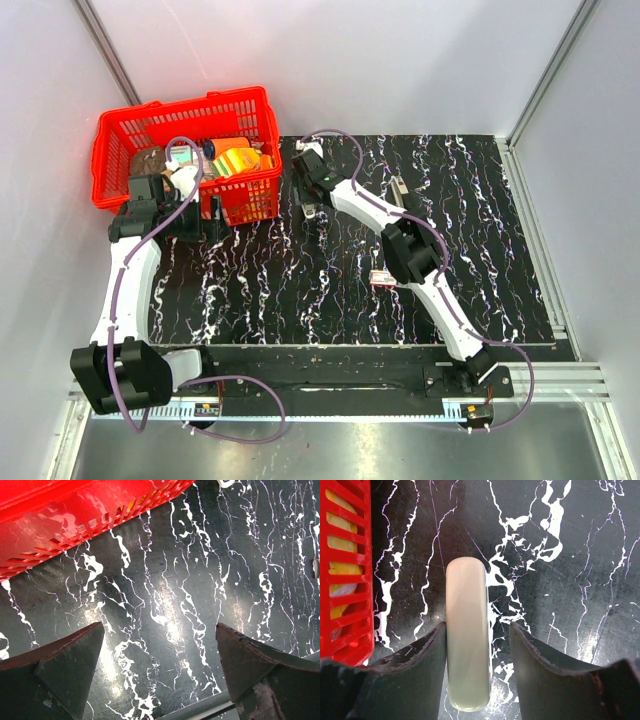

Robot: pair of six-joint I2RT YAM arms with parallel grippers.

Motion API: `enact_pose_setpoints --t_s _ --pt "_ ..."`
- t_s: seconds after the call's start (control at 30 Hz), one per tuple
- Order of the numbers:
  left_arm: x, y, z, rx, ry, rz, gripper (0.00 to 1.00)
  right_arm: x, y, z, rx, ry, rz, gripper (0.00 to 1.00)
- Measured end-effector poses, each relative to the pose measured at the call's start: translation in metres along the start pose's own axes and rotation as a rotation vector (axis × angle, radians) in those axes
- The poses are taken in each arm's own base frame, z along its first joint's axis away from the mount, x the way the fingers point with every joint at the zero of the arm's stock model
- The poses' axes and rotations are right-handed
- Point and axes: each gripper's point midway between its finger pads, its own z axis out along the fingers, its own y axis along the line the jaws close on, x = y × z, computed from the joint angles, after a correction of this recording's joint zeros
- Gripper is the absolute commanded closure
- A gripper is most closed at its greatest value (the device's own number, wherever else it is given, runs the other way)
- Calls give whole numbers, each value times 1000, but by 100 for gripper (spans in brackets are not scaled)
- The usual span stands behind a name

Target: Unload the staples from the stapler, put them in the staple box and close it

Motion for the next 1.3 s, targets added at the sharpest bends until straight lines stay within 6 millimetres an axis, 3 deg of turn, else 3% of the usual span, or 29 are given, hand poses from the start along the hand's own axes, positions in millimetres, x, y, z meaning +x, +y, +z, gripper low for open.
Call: enact_pose_setpoints --t_s 0.17,0.37,0.47,0.63,0.9,1.03,1.13,1.3 --pt "1 -6 -2 29 6 -1 1 2 0 0 1 6 13 63" --pt "1 -9 -8 32 -3 14 1 7 -2 -3 5 1 35 75" --pt "2 -11 -13 34 -6 27 1 21 -8 -19 14 18 53 79" --pt "8 -18 -23 45 -4 57 1 59 -12 -64 31 70 92 85" --pt "15 -36 -43 92 -26 139 1 110 39 -125 -20 112 144 93" --pt "30 -46 -40 149 -11 176 1 139 71 -151 -67 144 176 97" --pt "47 -50 -31 200 24 195 1 139 77 -163 -83 147 239 99" --pt "76 -57 -19 273 58 231 1 114 83 -185 -143 92 377 100"
